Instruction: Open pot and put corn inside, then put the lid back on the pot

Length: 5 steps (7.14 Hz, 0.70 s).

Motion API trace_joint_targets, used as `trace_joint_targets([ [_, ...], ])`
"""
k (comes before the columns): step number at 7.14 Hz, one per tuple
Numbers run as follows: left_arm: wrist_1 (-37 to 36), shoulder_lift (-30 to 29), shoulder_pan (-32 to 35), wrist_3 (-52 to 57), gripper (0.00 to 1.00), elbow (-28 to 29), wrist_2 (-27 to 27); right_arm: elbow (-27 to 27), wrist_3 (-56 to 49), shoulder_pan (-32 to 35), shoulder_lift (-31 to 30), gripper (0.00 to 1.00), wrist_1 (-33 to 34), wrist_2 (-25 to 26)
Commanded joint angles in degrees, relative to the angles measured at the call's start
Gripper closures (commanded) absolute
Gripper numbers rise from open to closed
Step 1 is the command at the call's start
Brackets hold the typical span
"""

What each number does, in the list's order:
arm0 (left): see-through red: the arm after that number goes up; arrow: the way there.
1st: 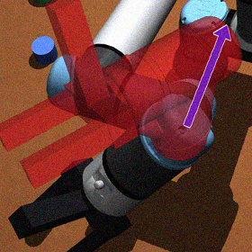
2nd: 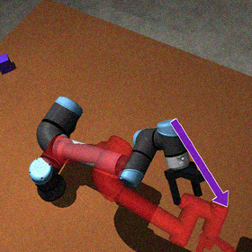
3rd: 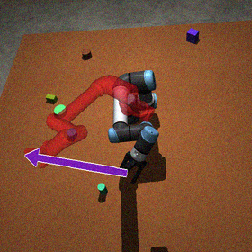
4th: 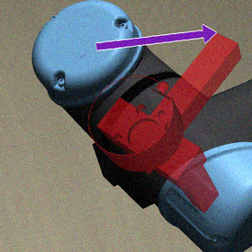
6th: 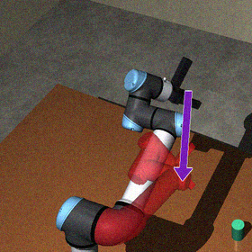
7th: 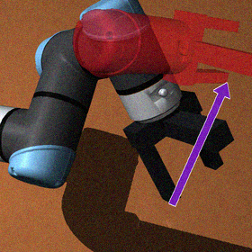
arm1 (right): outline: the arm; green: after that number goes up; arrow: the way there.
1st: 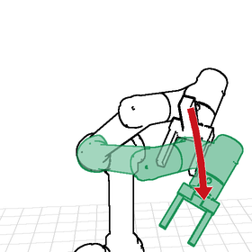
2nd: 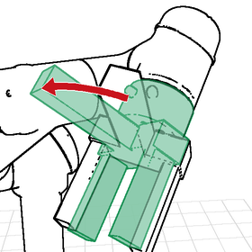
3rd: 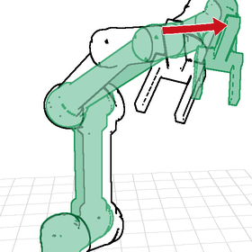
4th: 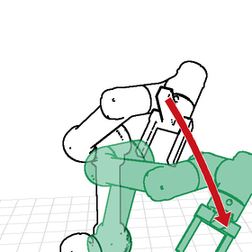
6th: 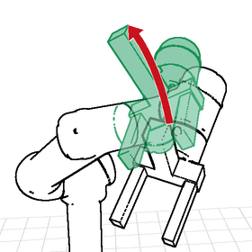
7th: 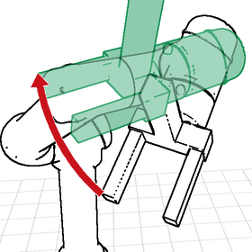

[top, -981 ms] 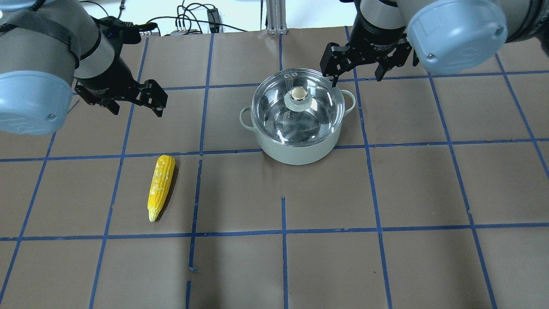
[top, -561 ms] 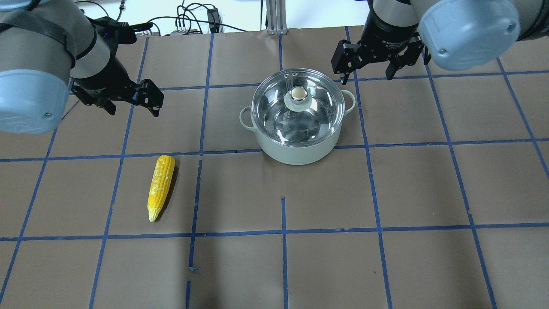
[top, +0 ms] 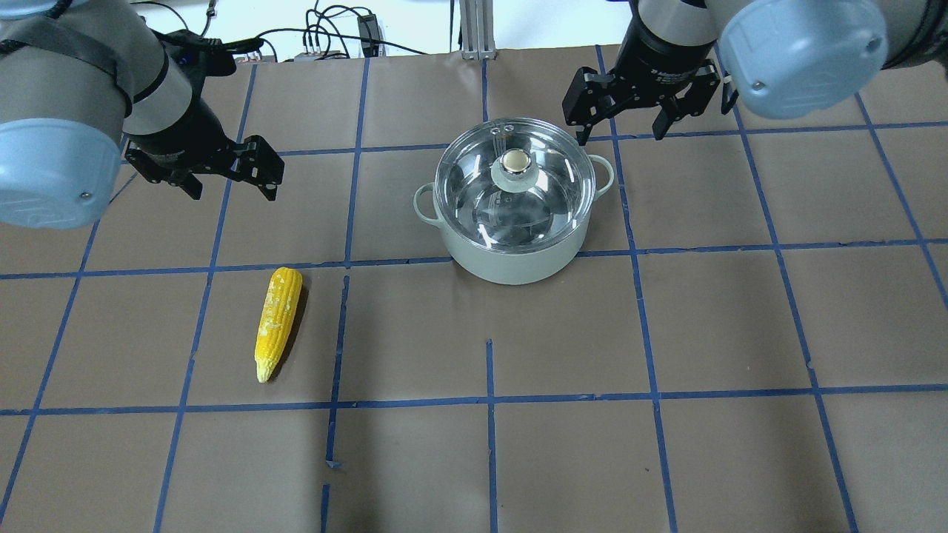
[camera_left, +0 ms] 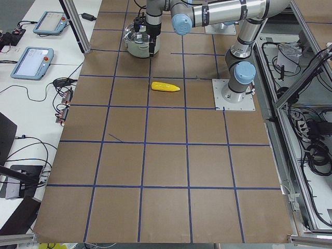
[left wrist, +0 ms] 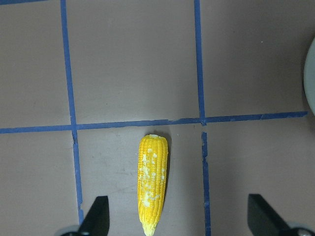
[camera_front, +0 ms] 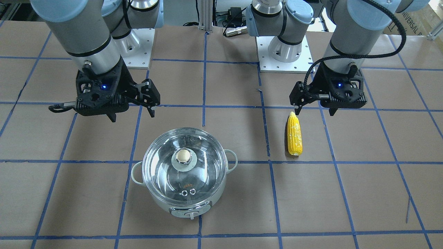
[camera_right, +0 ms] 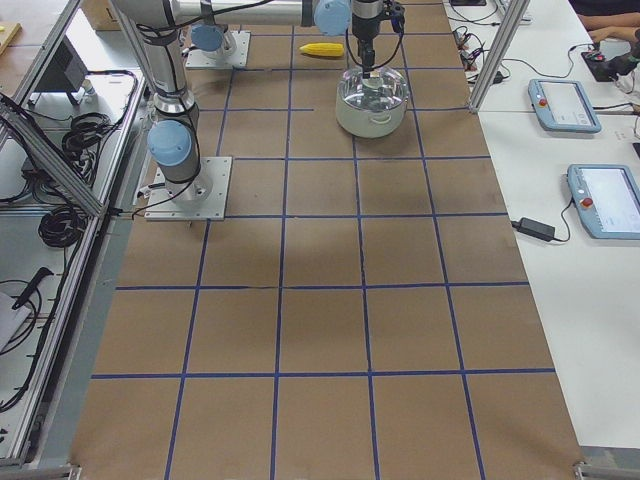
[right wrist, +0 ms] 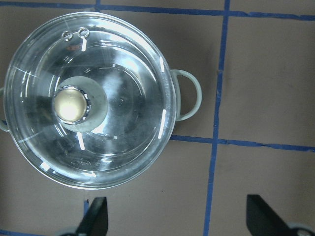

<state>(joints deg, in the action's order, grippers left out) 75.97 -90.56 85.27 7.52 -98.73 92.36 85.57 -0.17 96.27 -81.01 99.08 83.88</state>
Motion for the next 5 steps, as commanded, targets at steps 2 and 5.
trace_joint_targets([
  [2,0.05,0.65,-0.01,0.65,0.0,0.12,0.36,-0.14,-5.85,2.68,3.13,0.0,0.86,0.05],
  [5,-0.04,0.65,-0.1,0.65,0.0,0.21,0.28,-1.36,-4.93,5.49,5.67,0.0,-0.46,0.32],
])
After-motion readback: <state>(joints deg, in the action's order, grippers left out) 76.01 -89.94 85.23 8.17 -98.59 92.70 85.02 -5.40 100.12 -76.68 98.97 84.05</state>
